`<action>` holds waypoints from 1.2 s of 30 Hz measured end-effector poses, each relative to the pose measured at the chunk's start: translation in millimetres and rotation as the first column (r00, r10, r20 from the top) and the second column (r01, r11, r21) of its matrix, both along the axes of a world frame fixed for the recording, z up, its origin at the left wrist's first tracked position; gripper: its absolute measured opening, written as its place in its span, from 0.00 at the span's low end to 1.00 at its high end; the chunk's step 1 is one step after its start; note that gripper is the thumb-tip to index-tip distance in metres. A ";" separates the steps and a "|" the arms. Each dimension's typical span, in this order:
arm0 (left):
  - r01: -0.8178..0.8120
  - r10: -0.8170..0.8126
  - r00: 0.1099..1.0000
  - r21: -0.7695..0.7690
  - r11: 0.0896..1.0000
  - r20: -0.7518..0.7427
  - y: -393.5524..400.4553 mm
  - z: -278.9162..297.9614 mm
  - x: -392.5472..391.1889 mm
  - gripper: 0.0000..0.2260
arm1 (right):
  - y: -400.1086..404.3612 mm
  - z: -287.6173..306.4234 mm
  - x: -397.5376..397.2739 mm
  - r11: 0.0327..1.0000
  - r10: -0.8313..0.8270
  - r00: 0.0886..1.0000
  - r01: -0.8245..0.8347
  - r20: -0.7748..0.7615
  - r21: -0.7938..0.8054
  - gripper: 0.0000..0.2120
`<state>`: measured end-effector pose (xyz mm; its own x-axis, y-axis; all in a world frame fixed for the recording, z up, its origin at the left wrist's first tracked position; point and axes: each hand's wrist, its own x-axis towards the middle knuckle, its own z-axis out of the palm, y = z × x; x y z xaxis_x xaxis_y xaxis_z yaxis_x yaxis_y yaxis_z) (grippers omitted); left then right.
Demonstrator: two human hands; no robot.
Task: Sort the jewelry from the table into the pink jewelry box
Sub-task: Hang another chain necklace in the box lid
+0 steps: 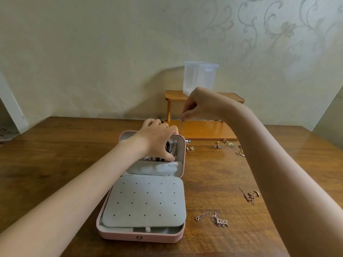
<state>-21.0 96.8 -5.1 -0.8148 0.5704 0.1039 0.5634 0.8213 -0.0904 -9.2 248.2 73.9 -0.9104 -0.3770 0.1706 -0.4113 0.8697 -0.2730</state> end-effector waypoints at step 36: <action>0.002 0.004 0.999 -0.133 0.991 0.050 4.1 11.1 1.7 0.36 | -3.2 -8.7 5.7 0.999 0.039 0.997 -0.040 0.066 0.017 0.07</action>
